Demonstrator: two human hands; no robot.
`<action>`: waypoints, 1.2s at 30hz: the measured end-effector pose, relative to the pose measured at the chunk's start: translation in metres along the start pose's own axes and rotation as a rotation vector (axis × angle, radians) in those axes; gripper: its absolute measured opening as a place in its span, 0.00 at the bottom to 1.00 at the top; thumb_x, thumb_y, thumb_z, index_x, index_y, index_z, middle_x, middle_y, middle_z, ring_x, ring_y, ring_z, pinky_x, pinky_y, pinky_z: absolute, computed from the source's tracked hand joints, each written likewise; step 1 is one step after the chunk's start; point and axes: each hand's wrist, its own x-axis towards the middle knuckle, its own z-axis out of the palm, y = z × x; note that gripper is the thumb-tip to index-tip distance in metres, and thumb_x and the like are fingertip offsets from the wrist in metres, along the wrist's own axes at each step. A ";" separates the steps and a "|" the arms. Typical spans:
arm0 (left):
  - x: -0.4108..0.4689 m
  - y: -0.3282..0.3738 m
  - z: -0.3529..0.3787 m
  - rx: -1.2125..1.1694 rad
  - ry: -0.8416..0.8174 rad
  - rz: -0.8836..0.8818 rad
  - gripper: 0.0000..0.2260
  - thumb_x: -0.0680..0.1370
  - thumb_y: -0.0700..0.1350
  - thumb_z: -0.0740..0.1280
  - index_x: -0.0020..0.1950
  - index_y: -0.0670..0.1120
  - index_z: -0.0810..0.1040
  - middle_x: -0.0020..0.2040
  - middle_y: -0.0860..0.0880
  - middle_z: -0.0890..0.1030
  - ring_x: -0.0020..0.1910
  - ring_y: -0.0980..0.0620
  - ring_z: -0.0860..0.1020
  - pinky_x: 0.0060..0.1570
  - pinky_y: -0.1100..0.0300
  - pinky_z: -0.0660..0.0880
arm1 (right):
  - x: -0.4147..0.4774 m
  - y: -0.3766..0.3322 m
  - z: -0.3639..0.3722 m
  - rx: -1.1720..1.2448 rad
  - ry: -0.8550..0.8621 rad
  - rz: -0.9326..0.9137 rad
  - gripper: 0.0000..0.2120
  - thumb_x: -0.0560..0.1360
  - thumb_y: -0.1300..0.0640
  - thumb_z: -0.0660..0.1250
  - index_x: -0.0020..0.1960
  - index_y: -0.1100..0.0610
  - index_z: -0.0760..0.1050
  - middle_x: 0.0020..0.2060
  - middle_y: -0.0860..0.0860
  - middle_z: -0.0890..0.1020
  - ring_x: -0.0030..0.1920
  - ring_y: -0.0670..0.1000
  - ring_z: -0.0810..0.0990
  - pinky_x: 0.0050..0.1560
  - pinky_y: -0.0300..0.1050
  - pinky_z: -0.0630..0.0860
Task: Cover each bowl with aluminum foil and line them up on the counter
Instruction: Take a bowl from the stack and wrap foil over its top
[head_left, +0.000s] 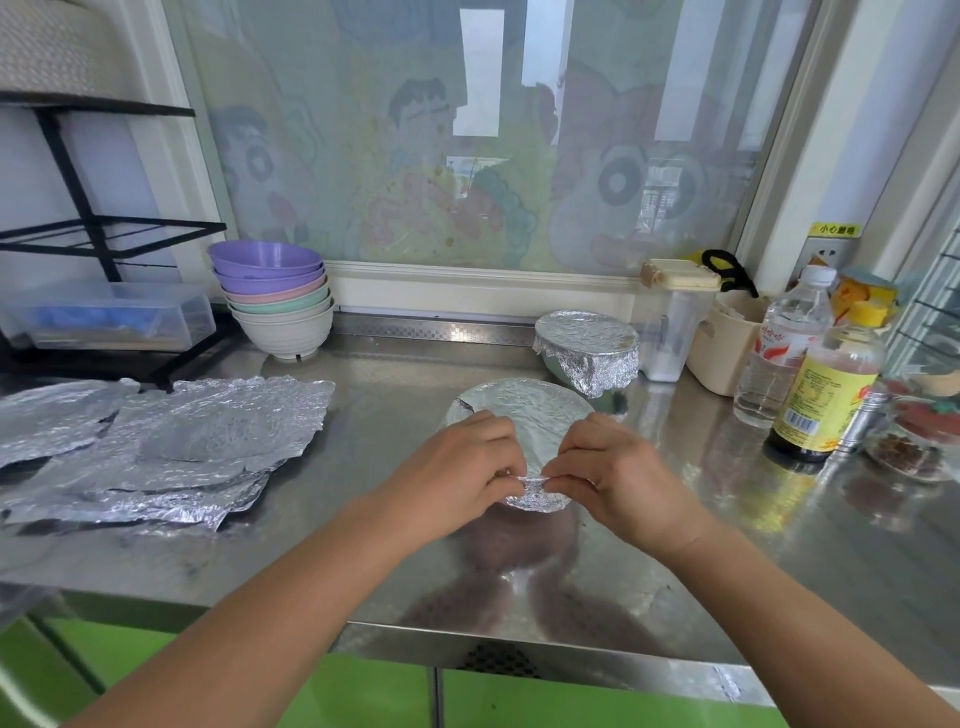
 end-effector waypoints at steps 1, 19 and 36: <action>0.000 0.001 0.000 0.004 0.006 -0.003 0.05 0.72 0.44 0.74 0.42 0.45 0.80 0.40 0.52 0.75 0.42 0.53 0.72 0.41 0.55 0.73 | 0.000 -0.001 0.001 -0.002 -0.001 0.000 0.11 0.76 0.50 0.67 0.43 0.55 0.84 0.37 0.50 0.77 0.39 0.51 0.74 0.44 0.39 0.70; 0.003 -0.006 -0.005 0.011 -0.032 -0.048 0.07 0.69 0.46 0.75 0.38 0.45 0.80 0.38 0.52 0.77 0.41 0.53 0.73 0.41 0.63 0.69 | 0.001 -0.001 0.000 0.068 -0.009 0.014 0.13 0.75 0.47 0.68 0.44 0.55 0.85 0.38 0.50 0.78 0.41 0.49 0.74 0.46 0.36 0.70; 0.009 0.003 0.000 0.013 -0.008 -0.050 0.08 0.69 0.48 0.77 0.38 0.46 0.80 0.38 0.54 0.74 0.41 0.55 0.70 0.41 0.62 0.67 | 0.002 0.000 -0.005 0.029 -0.022 0.000 0.09 0.75 0.52 0.68 0.42 0.56 0.84 0.39 0.49 0.78 0.39 0.52 0.75 0.44 0.41 0.72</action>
